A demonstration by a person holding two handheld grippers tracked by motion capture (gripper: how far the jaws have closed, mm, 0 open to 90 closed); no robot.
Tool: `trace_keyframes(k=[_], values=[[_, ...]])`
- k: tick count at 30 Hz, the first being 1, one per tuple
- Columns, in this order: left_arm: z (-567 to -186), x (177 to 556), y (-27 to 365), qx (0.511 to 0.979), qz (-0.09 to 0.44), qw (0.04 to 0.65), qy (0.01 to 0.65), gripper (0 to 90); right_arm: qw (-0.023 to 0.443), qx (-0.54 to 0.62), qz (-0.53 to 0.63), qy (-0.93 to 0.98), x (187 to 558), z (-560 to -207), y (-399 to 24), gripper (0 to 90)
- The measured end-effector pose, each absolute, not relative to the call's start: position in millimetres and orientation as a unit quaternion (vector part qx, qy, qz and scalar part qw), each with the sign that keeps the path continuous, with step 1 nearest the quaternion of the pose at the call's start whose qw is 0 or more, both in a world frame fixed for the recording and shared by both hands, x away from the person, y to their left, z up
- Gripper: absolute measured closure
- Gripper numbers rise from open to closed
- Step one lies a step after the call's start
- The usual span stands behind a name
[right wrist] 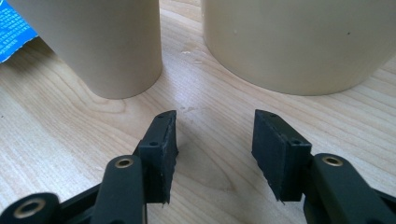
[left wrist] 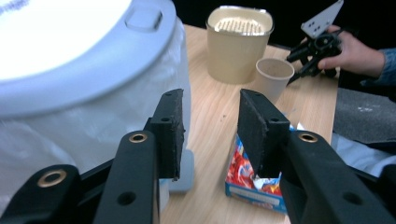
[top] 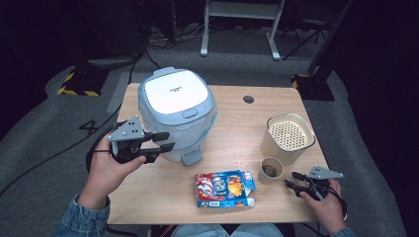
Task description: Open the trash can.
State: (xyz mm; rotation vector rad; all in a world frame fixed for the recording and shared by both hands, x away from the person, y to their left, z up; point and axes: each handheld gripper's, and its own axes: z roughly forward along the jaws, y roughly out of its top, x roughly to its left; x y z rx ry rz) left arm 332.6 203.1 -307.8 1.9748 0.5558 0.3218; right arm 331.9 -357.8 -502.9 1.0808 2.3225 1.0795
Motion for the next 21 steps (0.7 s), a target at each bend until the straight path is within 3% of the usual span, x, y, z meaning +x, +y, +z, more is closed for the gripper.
trace_keyframes(k=[8, 21], values=[[-285.2, 353.1, 205.5, 0.8, 0.123, 0.534, 0.245, 69.8, 0.178, 0.384, 0.383, 0.821, 331.6, -502.8, -358.1, 51.0], [-274.7, 391.1, 185.1, 0.812, 0.121, 0.523, 0.227, 88.0, 0.178, 0.383, 0.383, 0.821, 330.1, -502.8, -358.4, 51.6]])
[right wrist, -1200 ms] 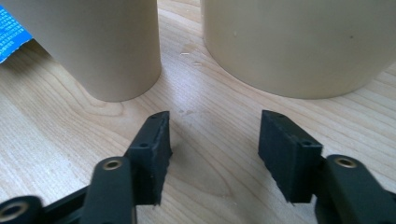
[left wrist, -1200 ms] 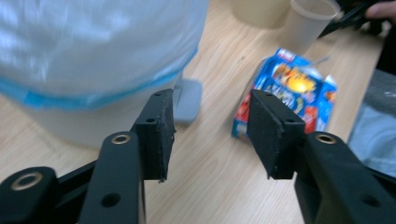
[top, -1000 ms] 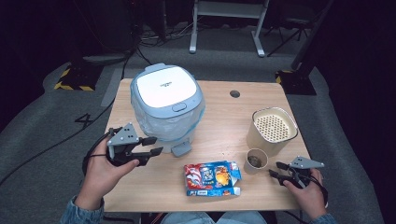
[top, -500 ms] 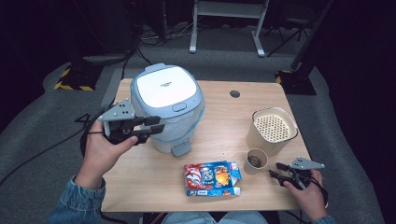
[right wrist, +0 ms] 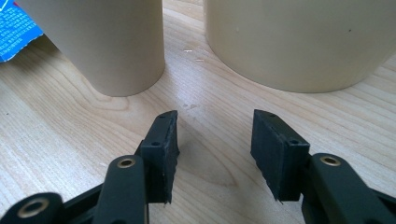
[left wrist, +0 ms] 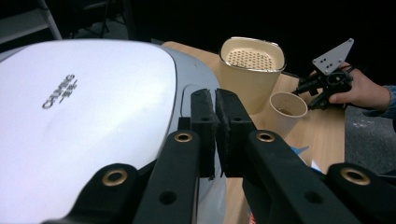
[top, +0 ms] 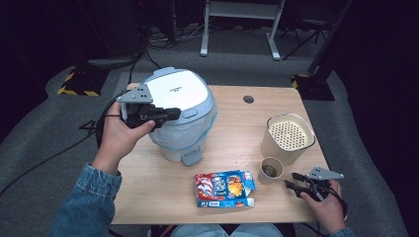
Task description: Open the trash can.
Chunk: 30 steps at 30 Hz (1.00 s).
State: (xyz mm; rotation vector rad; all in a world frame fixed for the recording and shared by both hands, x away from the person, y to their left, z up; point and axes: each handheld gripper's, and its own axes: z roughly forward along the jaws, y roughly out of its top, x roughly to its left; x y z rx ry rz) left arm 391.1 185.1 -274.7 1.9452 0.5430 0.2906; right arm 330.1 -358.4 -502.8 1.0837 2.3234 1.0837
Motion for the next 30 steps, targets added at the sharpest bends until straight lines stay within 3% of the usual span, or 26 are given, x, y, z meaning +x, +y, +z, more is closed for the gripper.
trace_keyframes(k=[12, 30], values=[[-281.6, 409.6, 162.3, 0.825, 0.113, 0.502, 0.235, 90.0, 0.177, 0.383, 0.384, 0.821, 330.3, -502.8, -358.6, 51.5], [-282.6, 406.1, 156.7, 0.832, 0.126, 0.488, 0.234, 90.0, 0.177, 0.384, 0.384, 0.821, 330.1, -502.7, -358.5, 51.5]])
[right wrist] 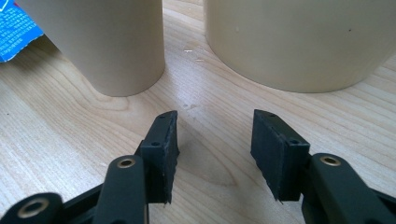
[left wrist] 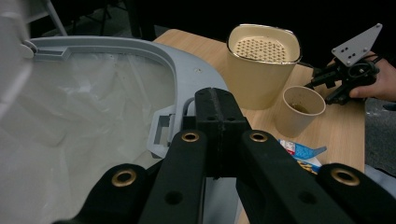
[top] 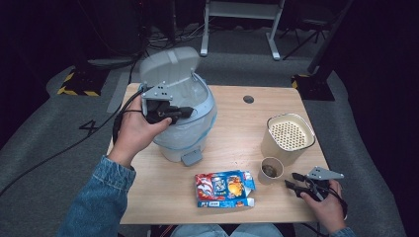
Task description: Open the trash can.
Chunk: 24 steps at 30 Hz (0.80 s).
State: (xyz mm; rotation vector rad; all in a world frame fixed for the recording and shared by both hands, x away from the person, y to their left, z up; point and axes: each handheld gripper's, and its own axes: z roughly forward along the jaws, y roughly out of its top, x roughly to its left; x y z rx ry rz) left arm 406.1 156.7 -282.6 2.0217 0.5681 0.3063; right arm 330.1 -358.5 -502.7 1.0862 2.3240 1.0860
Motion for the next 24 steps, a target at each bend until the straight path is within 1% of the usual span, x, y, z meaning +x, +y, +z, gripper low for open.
trace_keyframes(k=[2, 9, 10, 11, 12, 14, 15, 16, 17, 19, 20, 22, 24], values=[[-284.2, 405.4, 155.5, 0.829, 0.118, 0.494, 0.234, 90.0, 0.177, 0.384, 0.384, 0.821, 330.1, -502.7, -358.4, 51.5], [-283.2, 402.5, 155.1, 0.825, 0.137, 0.495, 0.236, 89.9, 0.177, 0.384, 0.384, 0.821, 330.1, -502.7, -358.4, 51.5], [-283.7, 401.9, 154.7, 0.819, 0.138, 0.502, 0.241, 84.1, 0.178, 0.383, 0.383, 0.821, 330.0, -502.7, -358.3, 51.4], [-284.6, 401.4, 154.0, 0.815, 0.144, 0.506, 0.244, 74.2, 0.178, 0.383, 0.383, 0.822, 330.0, -502.7, -358.2, 51.5], [-285.7, 400.8, 154.0, 0.812, 0.147, 0.51, 0.242, 66.7, 0.178, 0.383, 0.383, 0.822, 329.9, -502.7, -358.1, 51.4], [-286.2, 399.0, 155.0, 0.811, 0.144, 0.514, 0.239, 62.1, 0.179, 0.383, 0.382, 0.822, 329.9, -502.7, -358.0, 50.9], [-285.9, 396.1, 155.7, 0.808, 0.147, 0.518, 0.238, 58.3, 0.179, 0.384, 0.382, 0.821, 329.9, -502.7, -358.1, 49.1], [-285.6, 393.8, 155.9, 0.806, 0.147, 0.521, 0.238, 55.0, 0.183, 0.39, 0.378, 0.82, 330.1, -502.8, -358.0, 42.2], [-284.3, 389.4, 156.9, 0.805, 0.146, 0.525, 0.235, 53.1, 0.183, 0.393, 0.377, 0.818, 330.4, -502.9, -358.1, 42.1], [-283.4, 386.8, 158.0, 0.805, 0.145, 0.526, 0.232, 49.9, 0.181, 0.394, 0.377, 0.819, 330.7, -502.9, -358.1, 37.8], [-281.8, 377.5, 160.5, 0.8, 0.139, 0.534, 0.234, 46.9, 0.181, 0.391, 0.375, 0.821, 330.8, -503.0, -357.7, 35.4], [-281.7, 370.1, 163.0, 0.801, 0.142, 0.532, 0.232, 45.0, 0.182, 0.397, 0.372, 0.819, 331.5, -503.2, -357.6, 30.0], [-283.3, 361.1, 165.7, 0.805, 0.147, 0.528, 0.229, 42.5, 0.182, 0.396, 0.37, 0.82, 331.2, -503.2, -357.5, 28.9]])
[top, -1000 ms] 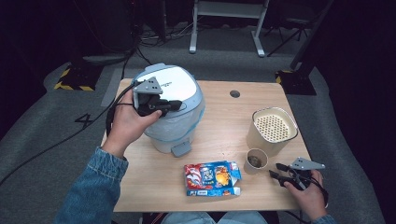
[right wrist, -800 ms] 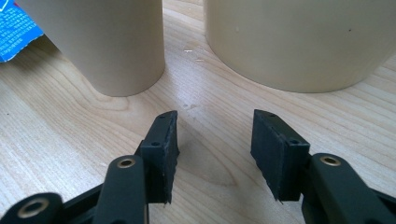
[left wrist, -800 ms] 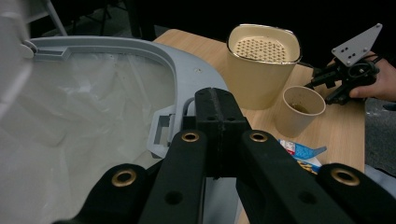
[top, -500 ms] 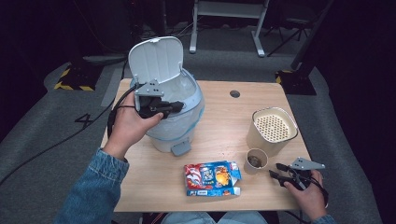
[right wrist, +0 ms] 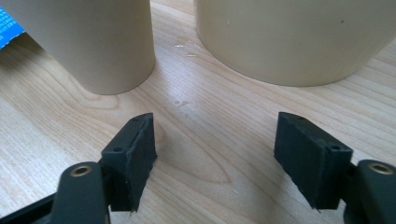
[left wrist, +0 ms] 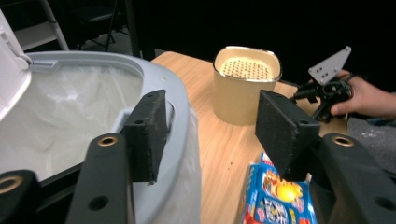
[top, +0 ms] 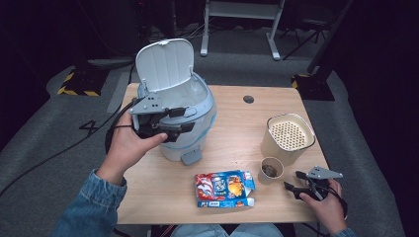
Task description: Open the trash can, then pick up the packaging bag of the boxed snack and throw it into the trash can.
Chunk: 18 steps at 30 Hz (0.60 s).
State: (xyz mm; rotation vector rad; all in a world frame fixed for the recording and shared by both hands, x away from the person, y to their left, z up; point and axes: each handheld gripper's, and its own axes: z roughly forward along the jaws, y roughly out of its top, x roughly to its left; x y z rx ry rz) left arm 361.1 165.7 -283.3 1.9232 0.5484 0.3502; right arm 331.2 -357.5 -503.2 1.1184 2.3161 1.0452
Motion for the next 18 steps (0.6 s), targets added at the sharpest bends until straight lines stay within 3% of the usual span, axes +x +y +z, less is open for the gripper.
trace_keyframes(k=[7, 18], values=[[-306.5, 330.5, 179.3, 0.811, 0.141, 0.517, 0.235, 38.1, 0.16, 0.389, 0.375, 0.826, 324.1, -498.5, -358.5, 32.8], [-381.8, 306.6, 193.1, 0.817, 0.129, 0.495, 0.268, 35.2, 0.136, 0.329, 0.4, 0.845, 296.0, -469.9, -337.4, 39.3]])
